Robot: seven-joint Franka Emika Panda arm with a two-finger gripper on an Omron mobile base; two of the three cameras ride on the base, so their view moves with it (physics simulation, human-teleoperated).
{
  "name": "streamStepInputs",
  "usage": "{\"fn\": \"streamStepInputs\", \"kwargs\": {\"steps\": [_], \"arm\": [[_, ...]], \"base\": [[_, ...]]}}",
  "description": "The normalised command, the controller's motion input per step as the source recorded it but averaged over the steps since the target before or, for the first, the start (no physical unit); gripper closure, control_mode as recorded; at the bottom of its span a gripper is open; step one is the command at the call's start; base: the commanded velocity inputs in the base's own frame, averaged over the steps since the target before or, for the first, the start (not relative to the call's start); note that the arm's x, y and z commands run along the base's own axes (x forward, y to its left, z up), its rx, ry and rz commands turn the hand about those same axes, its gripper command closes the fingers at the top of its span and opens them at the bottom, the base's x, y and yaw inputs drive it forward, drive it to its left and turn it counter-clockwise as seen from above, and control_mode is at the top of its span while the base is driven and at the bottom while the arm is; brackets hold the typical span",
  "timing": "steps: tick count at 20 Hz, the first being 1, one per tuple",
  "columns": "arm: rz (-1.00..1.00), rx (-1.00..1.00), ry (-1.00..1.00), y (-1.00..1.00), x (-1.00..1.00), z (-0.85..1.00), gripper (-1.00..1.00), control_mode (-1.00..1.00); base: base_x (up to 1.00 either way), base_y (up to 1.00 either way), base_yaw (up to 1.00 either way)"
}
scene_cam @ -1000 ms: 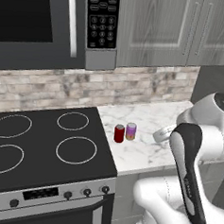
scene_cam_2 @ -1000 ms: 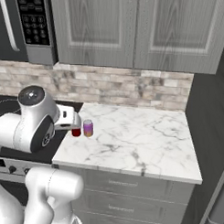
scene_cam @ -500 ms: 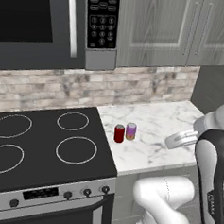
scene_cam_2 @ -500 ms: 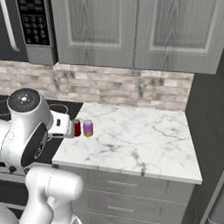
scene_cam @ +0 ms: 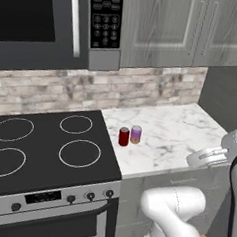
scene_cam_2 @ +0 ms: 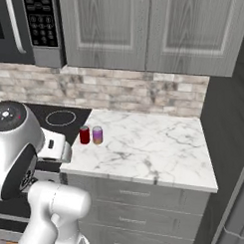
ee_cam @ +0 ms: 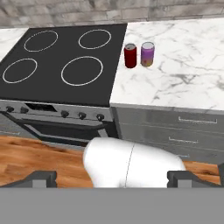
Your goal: Four empty soda cans are scattered around the kitchen. Gather all the cans and cluster them next to the stove for recycling.
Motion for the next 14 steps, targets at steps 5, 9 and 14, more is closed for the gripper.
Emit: {"fn": "streamStepInputs", "kwargs": {"steps": [5, 9, 14], "arm": [[0.00, 0.00, 0.00, 0.00, 0.00, 0.00, -1.00, 1.00], [0.00, 0.00, 0.00, 0.00, 0.00, 0.00, -1.00, 1.00], [0.00, 0.00, 0.00, 0.00, 0.00, 0.00, -1.00, 1.00]], "base": [[-0.69, 0.00, -0.03], [-0.57, -0.04, -0.14], [-0.45, -0.09, -0.36]]}}
